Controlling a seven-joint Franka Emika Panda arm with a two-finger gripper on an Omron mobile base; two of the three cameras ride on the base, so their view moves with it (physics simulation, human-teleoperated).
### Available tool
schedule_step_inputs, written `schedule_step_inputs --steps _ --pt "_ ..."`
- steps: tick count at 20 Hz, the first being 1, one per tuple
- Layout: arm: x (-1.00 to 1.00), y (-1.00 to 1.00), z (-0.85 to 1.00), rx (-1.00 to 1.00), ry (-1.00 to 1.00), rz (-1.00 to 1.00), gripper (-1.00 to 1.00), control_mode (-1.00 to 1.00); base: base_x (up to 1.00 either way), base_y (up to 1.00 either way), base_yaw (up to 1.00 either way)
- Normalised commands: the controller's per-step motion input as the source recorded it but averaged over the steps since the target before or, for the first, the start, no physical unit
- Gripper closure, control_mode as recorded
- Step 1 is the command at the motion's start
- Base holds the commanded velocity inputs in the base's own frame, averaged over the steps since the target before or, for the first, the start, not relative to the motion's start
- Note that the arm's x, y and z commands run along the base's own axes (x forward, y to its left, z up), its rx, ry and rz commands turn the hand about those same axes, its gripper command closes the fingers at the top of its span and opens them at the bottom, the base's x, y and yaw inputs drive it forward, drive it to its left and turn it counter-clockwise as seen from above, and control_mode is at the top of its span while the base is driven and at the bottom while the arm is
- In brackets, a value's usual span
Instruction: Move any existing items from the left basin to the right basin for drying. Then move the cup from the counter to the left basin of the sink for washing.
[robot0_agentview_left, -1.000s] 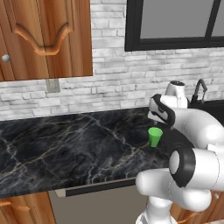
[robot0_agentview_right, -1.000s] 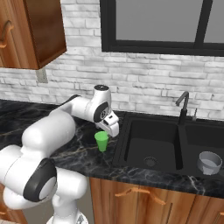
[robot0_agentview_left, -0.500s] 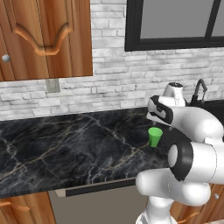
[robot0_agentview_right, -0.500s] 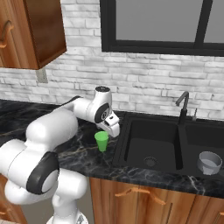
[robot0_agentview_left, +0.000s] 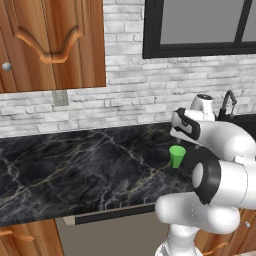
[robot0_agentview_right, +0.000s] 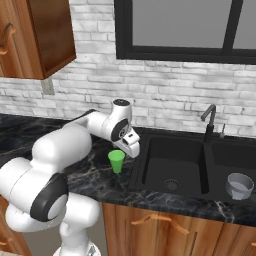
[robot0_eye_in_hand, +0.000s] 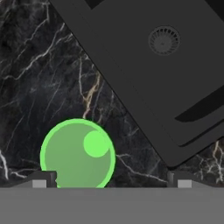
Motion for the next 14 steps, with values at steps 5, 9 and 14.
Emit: schedule_step_inputs --steps 5,9,14 --pt "-0.02 -0.01 -0.05 0.04 0.00 0.00 -1.00 -1.00 0.00 0.00 0.00" --pt "0.00 0.00 -0.09 0.05 0.00 0.00 -1.00 -1.00 0.00 0.00 0.00" --pt "0.00 0.00 -0.10 0.05 0.00 0.00 -1.00 -1.00 0.00 0.00 0.00"
